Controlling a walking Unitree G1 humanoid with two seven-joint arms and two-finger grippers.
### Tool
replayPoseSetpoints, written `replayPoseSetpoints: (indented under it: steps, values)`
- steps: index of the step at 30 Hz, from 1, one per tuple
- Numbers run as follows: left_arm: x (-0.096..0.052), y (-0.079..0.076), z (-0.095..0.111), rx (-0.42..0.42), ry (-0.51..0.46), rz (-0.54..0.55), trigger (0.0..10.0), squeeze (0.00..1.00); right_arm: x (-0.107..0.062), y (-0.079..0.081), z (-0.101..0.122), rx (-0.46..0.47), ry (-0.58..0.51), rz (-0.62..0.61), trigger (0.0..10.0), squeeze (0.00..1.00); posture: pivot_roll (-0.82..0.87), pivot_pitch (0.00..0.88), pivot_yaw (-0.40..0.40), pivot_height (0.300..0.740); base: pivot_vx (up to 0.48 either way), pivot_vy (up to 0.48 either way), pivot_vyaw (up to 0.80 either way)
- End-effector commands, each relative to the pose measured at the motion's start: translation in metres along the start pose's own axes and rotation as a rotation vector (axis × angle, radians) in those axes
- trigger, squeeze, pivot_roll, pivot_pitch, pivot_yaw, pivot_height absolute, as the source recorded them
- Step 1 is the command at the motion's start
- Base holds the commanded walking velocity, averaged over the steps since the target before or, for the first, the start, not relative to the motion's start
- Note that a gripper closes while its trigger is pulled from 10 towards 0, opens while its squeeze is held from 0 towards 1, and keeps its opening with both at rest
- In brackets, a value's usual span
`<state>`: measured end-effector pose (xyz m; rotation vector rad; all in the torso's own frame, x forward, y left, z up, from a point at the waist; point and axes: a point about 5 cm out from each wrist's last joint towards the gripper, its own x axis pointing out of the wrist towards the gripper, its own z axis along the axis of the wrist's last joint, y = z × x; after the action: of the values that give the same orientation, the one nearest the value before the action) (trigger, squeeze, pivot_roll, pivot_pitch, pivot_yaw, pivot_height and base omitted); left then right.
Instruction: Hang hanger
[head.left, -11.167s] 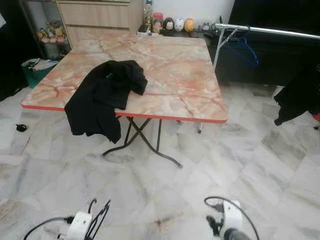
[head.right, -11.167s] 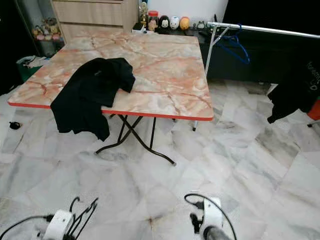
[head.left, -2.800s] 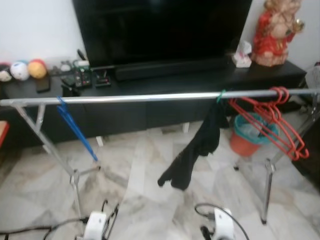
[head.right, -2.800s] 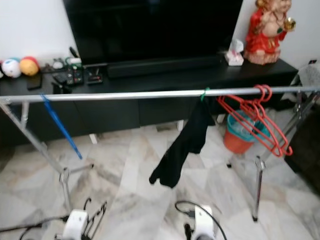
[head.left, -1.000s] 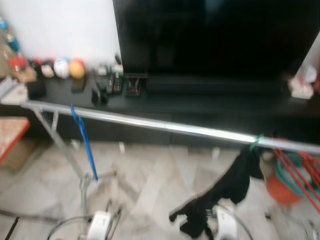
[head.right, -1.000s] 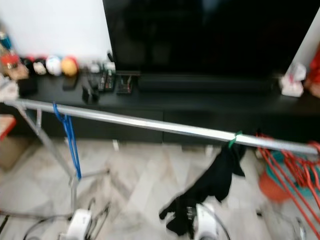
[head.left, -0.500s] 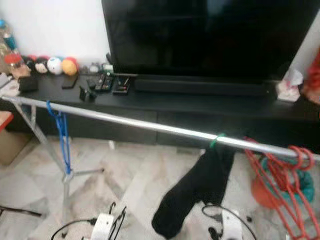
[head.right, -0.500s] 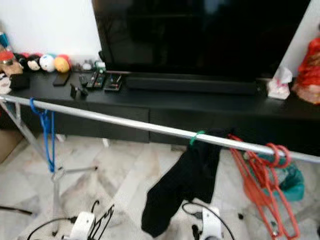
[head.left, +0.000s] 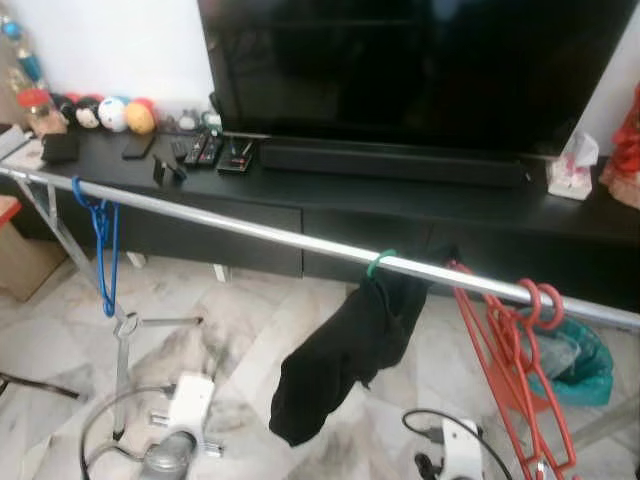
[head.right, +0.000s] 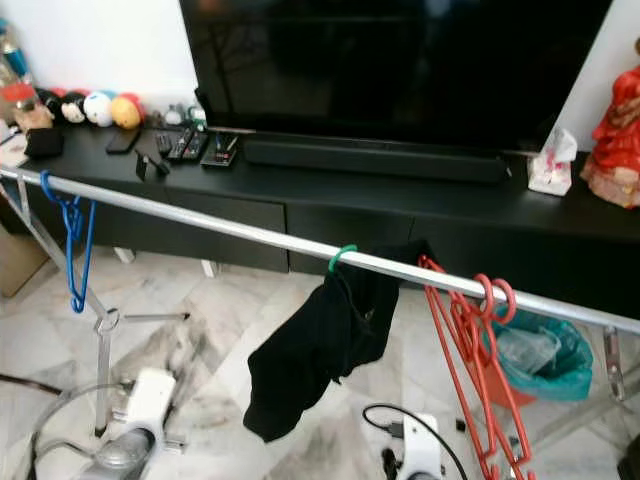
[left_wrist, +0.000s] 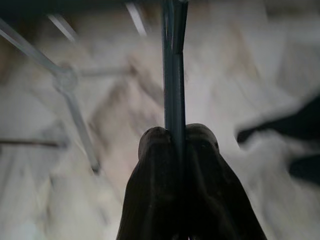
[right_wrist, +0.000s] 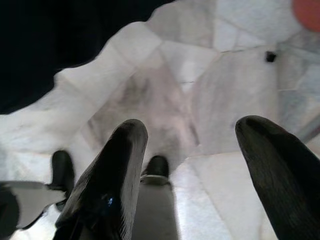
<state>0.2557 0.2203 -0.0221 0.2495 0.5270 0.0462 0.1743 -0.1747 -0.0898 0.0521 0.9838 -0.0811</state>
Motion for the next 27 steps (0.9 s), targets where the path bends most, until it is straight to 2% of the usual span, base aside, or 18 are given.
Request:
replayPoseSetpoints:
  steps: [1,4,5,7,10,12,17,21,27]
  values:
    - [0.001,0.007,0.013,-0.035,-0.093,0.009,10.0,0.0,0.0,0.0,0.003,0.007,-0.008,0.0,10.0,0.0,-0.01,0.0,-0.009,0.74,0.0,0.0,0.0]
    - [0.002,0.012,0.028,-0.063,-0.175,0.01,10.0,0.0,0.0,-0.001,0.003,0.005,-0.009,0.0,10.0,0.0,-0.01,0.0,-0.011,0.74,0.0,0.0,0.0]
    - [0.005,0.011,0.045,-0.08,-0.244,-0.032,10.0,0.0,0.001,-0.001,0.004,0.001,-0.009,0.001,10.0,0.0,0.0,0.0,-0.012,0.74,0.0,0.0,0.0]
    - [0.005,0.01,0.05,-0.084,-0.263,-0.05,10.0,0.0,0.001,-0.001,0.004,0.001,-0.009,0.001,10.0,0.0,0.0,0.0,-0.012,0.74,0.0,0.0,0.0]
    - [0.008,-0.003,0.065,-0.038,-0.304,-0.167,10.0,0.0,0.001,0.0,0.004,0.001,-0.01,0.002,10.0,0.0,-0.01,0.0,-0.008,0.74,0.0,0.0,0.0]
    - [0.008,-0.009,0.069,-0.019,-0.315,-0.202,10.0,0.0,0.001,0.0,0.004,0.004,-0.011,0.001,10.0,0.0,-0.01,0.0,-0.004,0.74,0.0,0.0,0.0]
    - [0.009,-0.01,0.075,-0.064,-0.337,-0.199,10.0,0.0,0.0,0.001,0.003,0.017,-0.01,-0.002,10.0,0.0,-0.02,0.0,0.0,0.74,0.0,0.0,0.0]
    - [0.008,-0.008,0.079,-0.09,-0.358,-0.187,10.0,0.0,0.0,0.0,0.002,0.019,-0.007,0.001,10.0,0.0,-0.02,0.0,-0.003,0.74,0.294,0.0,-0.58]
    - [0.007,-0.009,0.087,-0.08,-0.392,-0.207,10.0,0.0,0.0,0.0,0.002,0.004,-0.01,0.004,10.0,0.0,-0.01,0.0,-0.008,0.74,0.339,0.0,0.0]
